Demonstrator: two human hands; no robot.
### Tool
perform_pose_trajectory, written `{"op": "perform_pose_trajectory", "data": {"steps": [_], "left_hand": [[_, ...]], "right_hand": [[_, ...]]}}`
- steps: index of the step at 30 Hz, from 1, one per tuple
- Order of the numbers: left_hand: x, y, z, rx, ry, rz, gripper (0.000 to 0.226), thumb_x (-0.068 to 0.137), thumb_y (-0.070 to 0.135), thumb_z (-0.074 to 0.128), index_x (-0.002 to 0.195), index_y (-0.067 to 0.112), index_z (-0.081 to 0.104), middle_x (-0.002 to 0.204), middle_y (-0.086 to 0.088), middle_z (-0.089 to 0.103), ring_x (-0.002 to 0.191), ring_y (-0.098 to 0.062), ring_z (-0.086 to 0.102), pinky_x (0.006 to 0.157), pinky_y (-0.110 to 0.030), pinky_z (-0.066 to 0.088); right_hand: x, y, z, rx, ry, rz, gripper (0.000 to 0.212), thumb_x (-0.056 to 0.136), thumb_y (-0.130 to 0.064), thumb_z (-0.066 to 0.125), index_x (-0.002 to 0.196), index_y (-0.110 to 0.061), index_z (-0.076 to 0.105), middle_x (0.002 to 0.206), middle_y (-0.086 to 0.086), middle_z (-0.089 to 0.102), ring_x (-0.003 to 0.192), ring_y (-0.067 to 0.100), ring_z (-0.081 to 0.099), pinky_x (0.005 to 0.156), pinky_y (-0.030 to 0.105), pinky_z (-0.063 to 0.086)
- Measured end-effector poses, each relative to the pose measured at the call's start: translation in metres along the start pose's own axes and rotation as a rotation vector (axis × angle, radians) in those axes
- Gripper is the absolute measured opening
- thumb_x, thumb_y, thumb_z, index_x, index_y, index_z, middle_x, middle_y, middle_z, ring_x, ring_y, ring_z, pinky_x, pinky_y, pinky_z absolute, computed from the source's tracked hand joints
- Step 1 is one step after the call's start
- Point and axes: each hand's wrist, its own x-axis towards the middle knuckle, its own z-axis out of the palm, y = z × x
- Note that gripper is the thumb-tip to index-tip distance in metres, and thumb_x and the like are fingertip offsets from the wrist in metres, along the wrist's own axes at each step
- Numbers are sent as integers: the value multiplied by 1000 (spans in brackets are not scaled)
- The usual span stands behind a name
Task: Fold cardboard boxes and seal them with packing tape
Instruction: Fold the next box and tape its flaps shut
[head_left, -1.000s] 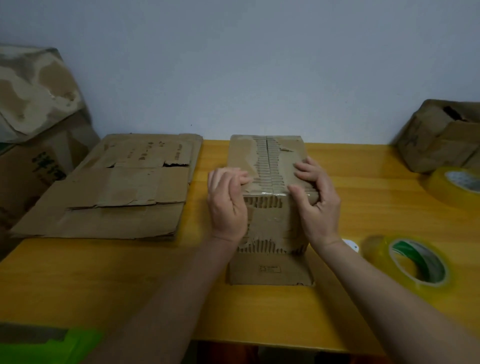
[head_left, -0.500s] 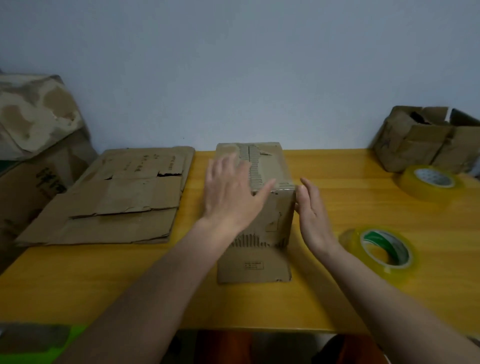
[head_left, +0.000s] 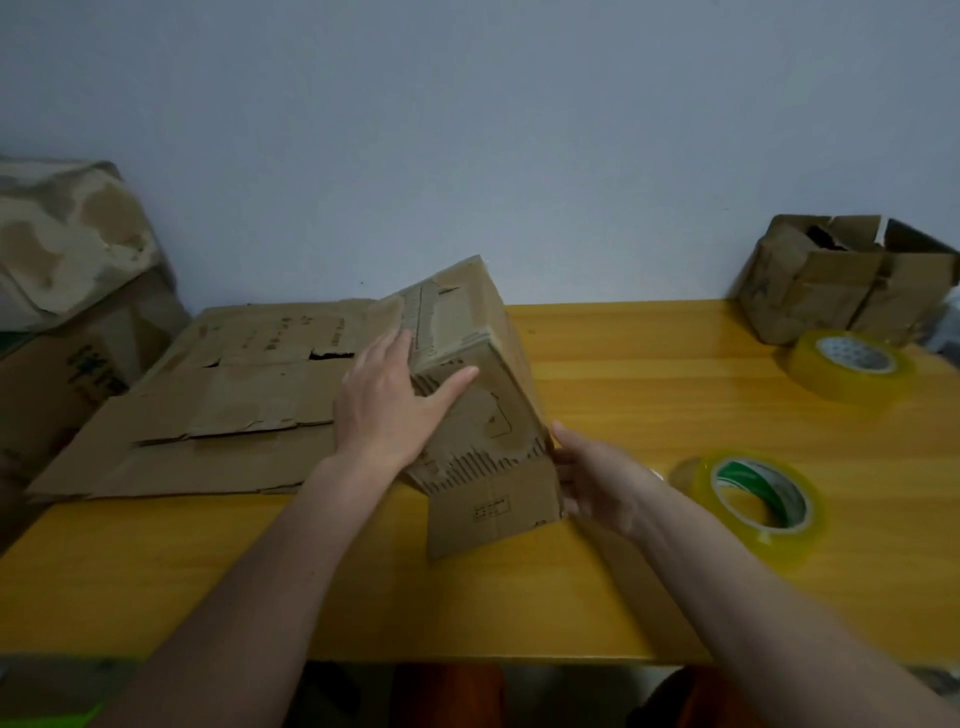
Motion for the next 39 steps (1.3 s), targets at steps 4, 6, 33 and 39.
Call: {"op": "perform_pose_trajectory", "data": {"steps": [4, 6, 33, 39], "left_hand": [[-5, -21, -1, -187, 40, -67, 96, 73, 78, 31, 150, 22, 30, 153, -3, 33, 140, -22, 30, 109, -45, 33], [-10, -25, 0, -254, 82, -42, 86, 79, 71, 42, 152, 29, 24, 149, -4, 31, 137, -23, 27, 106, -44, 34], [30, -23, 2, -1199, 223, -784, 51, 94, 50, 46, 128, 12, 52, 115, -6, 62, 105, -29, 59, 87, -42, 50], [-3, -21, 3, -1152, 178, -457, 43, 100, 34, 49, 141, 25, 41, 131, 2, 55, 114, -16, 55, 91, -30, 45]], "right_hand": [[4, -12, 16, 244, -60, -11, 30, 91, -20, 61, 116, -2, 60, 95, 16, 67, 78, 25, 65, 58, 34, 58], [3, -23, 20, 181, -26, -138, 27, 90, -3, 59, 116, -10, 62, 97, 13, 68, 77, 23, 65, 55, 30, 54], [-37, -100, 7, -694, 88, -767, 70, 89, -9, 63, 149, -17, 26, 130, -6, 58, 128, 11, 46, 109, 37, 37], [-42, -67, 4, -823, 441, -1075, 23, 81, -1, 68, 83, -24, 67, 92, -15, 50, 96, 10, 53, 85, 25, 48]]}}
